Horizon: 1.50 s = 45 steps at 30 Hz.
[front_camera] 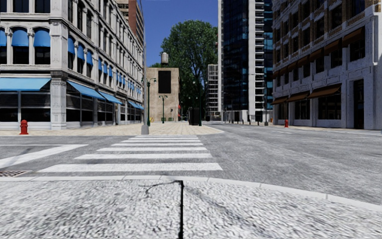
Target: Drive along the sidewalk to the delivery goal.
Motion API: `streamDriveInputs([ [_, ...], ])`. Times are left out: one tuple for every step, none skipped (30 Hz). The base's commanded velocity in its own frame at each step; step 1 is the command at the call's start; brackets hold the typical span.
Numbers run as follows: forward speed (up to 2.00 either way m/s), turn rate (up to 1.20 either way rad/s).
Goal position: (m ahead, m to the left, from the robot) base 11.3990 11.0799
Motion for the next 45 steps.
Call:
streamDriveInputs([
  [2.00,0.00],
  [2.00,0.00],
  [2.00,0.00],
  [2.00,0.00],
  [2.00,0.00],
  [2.00,0.00],
  [2.00,0.00],
  [2.00,0.00],
  [2.00,0.00],
  [2.00,0.00],
  [2.00,0.01],
  [2.00,0.26],
  [2.00,0.52],
  [2.00,0.63],
  [2.00,0.63],
  [2.00,0.53],
  [2.00,0.08],
  [2.00,0.00],
  [2.00,0.00],
  [2.00,0.00],
  [2.00,0.00],
  [2.00,0.00],
  [2.00,0.00],
  [2.00,0.00],
  [2.00,0.00],
  [2.00,0.00],
  [2.00,0.00],
  [2.00,0.00],
  [2.00,0.00],
  [2.00,0.00],
  [2.00,0.00],
  [2.00,0.00],
  [2.00,0.00],
  [2.00,0.00],
  [2.00,0.00],
  [2.00,0.00],
  [2.00,0.00],
  [2.00,0.00],
  [2.00,0.00],
  [2.00,0.00],
  [2.00,0.00],
  [2.00,0.00],
  [2.00,0.00],
  [2.00,0.00],
  [2.00,0.00],
])
